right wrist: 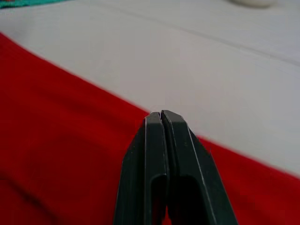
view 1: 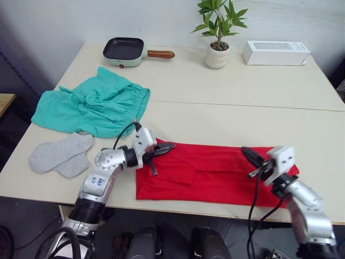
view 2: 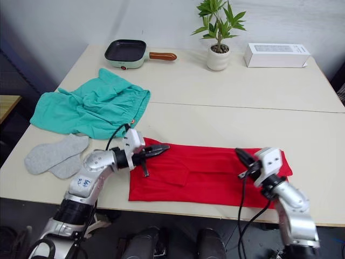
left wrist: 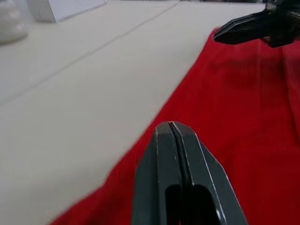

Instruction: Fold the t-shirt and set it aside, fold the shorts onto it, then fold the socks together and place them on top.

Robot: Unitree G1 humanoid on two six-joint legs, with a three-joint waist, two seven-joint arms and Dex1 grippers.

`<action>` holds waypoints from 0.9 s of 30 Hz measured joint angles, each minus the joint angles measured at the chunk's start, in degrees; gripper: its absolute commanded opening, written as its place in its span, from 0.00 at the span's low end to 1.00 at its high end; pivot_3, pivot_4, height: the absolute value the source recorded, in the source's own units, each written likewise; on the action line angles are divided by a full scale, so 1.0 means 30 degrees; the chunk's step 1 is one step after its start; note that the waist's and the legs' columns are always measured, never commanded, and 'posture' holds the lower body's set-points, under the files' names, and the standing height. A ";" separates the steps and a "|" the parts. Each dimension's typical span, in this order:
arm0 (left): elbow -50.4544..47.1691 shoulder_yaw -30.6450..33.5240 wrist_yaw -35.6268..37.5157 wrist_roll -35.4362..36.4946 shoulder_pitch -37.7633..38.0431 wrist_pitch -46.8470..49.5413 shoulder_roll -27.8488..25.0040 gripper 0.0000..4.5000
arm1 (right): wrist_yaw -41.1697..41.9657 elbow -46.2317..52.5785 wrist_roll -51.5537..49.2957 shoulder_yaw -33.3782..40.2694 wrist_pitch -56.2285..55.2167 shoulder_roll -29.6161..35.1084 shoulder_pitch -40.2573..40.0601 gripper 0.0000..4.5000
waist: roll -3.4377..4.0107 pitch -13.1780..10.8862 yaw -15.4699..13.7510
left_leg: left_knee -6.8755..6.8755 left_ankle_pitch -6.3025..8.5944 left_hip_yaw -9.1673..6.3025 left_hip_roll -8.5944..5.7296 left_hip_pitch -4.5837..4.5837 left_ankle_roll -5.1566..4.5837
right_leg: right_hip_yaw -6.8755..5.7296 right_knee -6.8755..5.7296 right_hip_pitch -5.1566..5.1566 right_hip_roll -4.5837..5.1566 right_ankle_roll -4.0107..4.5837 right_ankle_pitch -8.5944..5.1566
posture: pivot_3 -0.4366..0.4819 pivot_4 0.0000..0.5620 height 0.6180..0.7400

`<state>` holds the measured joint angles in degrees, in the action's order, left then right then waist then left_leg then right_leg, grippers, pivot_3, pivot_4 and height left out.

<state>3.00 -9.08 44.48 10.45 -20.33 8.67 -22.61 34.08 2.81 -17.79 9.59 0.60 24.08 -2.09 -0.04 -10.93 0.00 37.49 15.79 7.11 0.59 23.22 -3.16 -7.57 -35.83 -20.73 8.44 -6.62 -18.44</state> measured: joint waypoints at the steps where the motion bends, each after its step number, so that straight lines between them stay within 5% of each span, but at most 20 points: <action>1: 0.0086 -0.0083 -0.0334 -0.0426 0.0312 -0.0044 -0.0005 0.00 | -0.0324 -0.0346 0.0301 0.0010 -0.0258 -0.0091 -0.0106 0.01 | 0.0000 -0.0001 0.0008 | 0.0003 -0.0001 0.0004 -0.0012 0.0000 -0.0012 | 0.0004 0.0007 0.0000 0.0008 -0.0001 0.0000 | 0.48 0.27 1.00; 7: 0.0071 0.0890 -0.1709 -0.1050 0.1112 -0.0252 -0.0495 0.00 | -0.1220 -0.3807 0.0636 0.2644 -0.2194 0.1246 0.0252 0.01 | -0.0005 0.0004 0.0013 | -0.0021 0.0037 -0.0018 -0.0009 -0.0036 0.0074 | 0.0016 0.0076 0.0016 0.0036 -0.0004 0.0003 | 0.48 0.27 1.00; 14: -0.0090 0.2048 0.0690 0.0830 0.1896 -0.1433 -0.1189 0.00 | 0.0585 -0.7949 -0.1462 0.5338 -0.0650 0.3918 0.1263 0.01 | 0.0010 -0.0006 0.0072 | -0.0065 -0.0020 -0.0004 0.0010 -0.0041 0.0016 | 0.0003 0.0092 0.0002 0.0030 0.0010 -0.0005 | 0.48 0.27 1.00; 19: -0.2041 0.2852 0.2928 0.3563 0.1558 -0.0353 -0.2076 0.20 | 0.6249 -0.8263 -0.3019 0.4660 0.1977 0.7705 0.2699 0.29 | 0.0099 -0.0052 0.0117 | -0.0053 -0.0021 0.0006 0.0013 -0.0039 -0.0005 | 0.0003 0.0092 0.0005 0.0033 0.0010 -0.0004 | 0.48 0.27 1.00; 22: -0.3953 0.3056 0.4503 0.5708 0.1306 0.1135 -0.2807 0.42 | 0.9371 -1.0825 -0.1732 0.2823 0.1995 1.0516 0.5919 0.52 | 0.0102 -0.0055 0.0141 | -0.0035 -0.0023 0.0006 0.0014 -0.0042 -0.0005 | -0.0006 0.0088 0.0012 0.0027 0.0010 -0.0004 | 0.48 0.27 1.00; 27: -0.5660 0.3017 0.5964 0.7419 0.1222 0.1576 -0.2941 0.72 | 1.2813 -1.6145 0.1081 -0.0721 0.2313 1.1622 1.1866 0.88 | 0.0110 -0.0060 0.0150 | -0.0024 -0.0029 0.0008 0.0026 -0.0028 0.0010 | -0.0021 0.0104 0.0014 0.0008 0.0013 -0.0006 | 0.48 0.27 1.00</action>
<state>-13.98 -0.03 62.37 32.71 -16.66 13.39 -31.43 72.52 -45.63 -14.55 7.43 7.54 58.94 33.50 0.29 -11.11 0.45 37.42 15.70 7.13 0.67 23.14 -3.13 -7.63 -35.52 -20.68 8.47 -6.58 -18.46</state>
